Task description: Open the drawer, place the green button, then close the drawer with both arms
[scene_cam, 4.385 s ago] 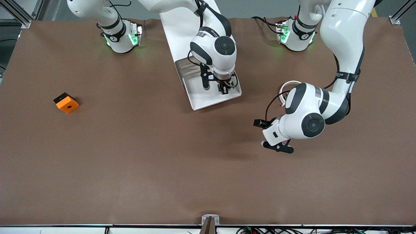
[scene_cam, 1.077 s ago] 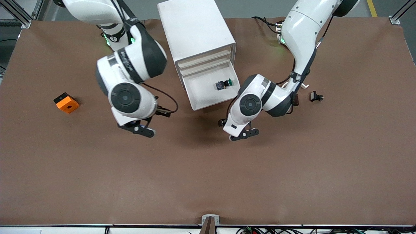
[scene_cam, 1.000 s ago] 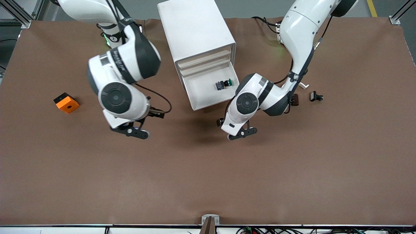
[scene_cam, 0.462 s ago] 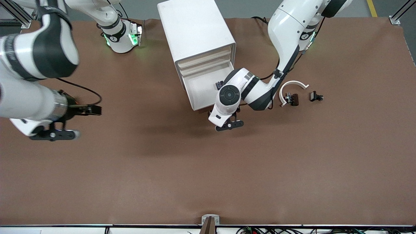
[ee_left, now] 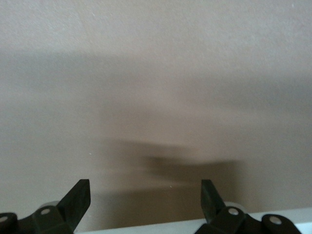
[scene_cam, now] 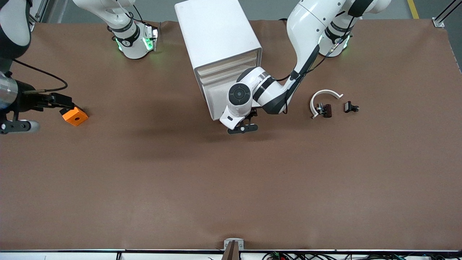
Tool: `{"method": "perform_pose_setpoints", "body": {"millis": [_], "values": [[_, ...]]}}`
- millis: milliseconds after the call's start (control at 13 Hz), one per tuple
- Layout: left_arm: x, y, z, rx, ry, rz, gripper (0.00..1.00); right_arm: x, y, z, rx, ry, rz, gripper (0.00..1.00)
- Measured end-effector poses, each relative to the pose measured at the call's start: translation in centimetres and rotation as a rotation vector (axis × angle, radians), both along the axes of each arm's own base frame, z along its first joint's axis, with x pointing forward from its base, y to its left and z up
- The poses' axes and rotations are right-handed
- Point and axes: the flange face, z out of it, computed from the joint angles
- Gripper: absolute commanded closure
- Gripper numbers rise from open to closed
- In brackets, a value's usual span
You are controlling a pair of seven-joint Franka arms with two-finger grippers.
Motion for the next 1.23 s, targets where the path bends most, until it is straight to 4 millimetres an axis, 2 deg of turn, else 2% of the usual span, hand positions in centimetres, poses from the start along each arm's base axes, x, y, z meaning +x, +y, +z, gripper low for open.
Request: {"method": "perform_pose_setpoints", "body": {"millis": [231, 462, 538, 769, 846, 1231], "values": [[-1.6, -0.8, -0.6, 0.013, 0.011, 0.003, 0.0, -0.6, -0.2, -0.3, -0.026, -0.009, 0.004, 0.0], [-4.8, -3.0, -0.9, 0.022, 0.03, 0.002, 0.0, -0.5, -0.9, -1.1, -0.031, -0.007, 0.001, 0.0], [-5.8, -3.8, -0.8, 0.018, 0.036, 0.002, 0.0, -0.4, -1.8, -1.1, -0.027, -0.015, 0.009, 0.0], [-7.9, -5.3, -0.5, 0.01, 0.053, 0.01, 0.0, -0.6, -6.4, -1.2, -0.013, -0.017, 0.005, 0.0], [-8.4, -5.7, -0.4, 0.009, 0.058, 0.015, 0.0, -0.7, -7.1, -1.3, -0.013, -0.017, -0.008, 0.0], [-11.2, -7.6, 0.2, 0.0, 0.082, 0.039, 0.0, -0.4, -6.3, 0.2, -0.019, -0.053, -0.022, 0.0]]}}
